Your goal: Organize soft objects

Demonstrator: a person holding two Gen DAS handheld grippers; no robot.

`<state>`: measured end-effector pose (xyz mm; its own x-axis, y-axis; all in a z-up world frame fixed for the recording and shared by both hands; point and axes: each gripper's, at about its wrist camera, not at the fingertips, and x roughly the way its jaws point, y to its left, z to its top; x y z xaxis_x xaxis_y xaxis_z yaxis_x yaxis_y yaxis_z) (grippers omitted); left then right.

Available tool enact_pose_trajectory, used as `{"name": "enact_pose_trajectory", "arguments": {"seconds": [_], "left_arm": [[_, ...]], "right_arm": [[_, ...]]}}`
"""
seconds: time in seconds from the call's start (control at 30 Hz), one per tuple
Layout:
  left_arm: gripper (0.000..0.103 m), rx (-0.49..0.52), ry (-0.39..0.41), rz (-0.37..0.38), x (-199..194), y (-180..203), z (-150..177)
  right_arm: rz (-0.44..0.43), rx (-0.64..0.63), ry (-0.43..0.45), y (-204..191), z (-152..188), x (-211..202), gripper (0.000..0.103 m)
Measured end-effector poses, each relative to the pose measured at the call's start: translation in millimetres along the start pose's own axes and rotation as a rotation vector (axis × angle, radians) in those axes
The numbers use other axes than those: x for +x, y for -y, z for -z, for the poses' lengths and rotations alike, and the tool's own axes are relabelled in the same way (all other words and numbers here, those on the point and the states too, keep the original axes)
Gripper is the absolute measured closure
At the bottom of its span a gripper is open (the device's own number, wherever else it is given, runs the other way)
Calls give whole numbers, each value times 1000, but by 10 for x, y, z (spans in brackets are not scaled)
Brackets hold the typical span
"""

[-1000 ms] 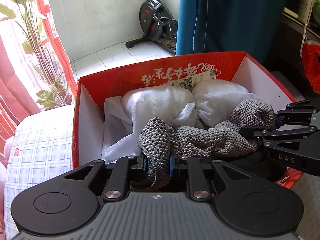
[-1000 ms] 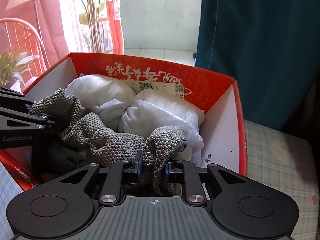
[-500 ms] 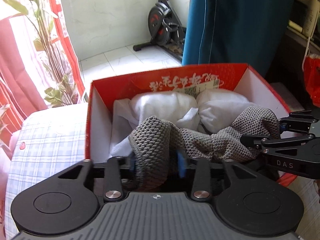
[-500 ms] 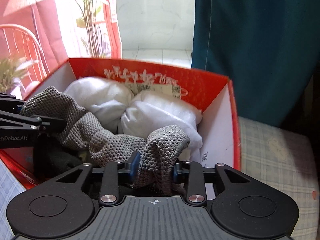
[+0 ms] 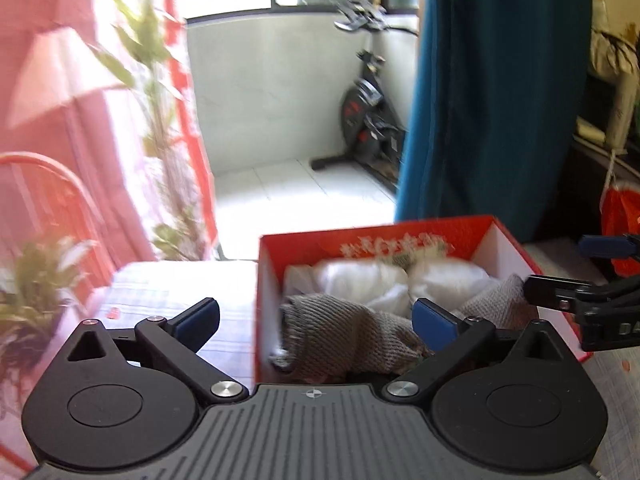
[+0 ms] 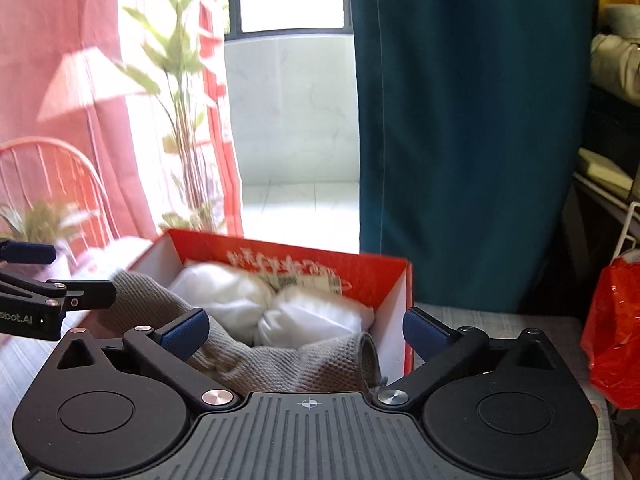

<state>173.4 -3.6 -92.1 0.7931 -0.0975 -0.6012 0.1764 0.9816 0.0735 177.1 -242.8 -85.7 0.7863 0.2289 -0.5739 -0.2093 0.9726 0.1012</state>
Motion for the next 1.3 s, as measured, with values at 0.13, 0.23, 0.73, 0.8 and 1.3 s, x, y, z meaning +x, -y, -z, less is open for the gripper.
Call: {"name": "enact_pose_trajectory", "arguments": {"seconds": [0.13, 0.23, 0.73, 0.8, 1.3], "left_arm": [[0, -22, 47, -41, -325, -45, -35], [0, -50, 74, -93, -553, -55, -63], [0, -97, 182, -182, -1616, -43, -94], [0, -119, 190, -168, -1728, -46, -62], [0, -138, 206, -231, -2017, -20, 76]], "right_arm": [[-27, 37, 50, -12, -60, -295, 0], [-41, 56, 81, -21, -90, -543, 0], [-60, 105, 260, -100, -274, -1845, 0], [-81, 128, 255, -79, -260, -1941, 0], [-14, 116, 279, -44, -156, -2179, 0]]}}
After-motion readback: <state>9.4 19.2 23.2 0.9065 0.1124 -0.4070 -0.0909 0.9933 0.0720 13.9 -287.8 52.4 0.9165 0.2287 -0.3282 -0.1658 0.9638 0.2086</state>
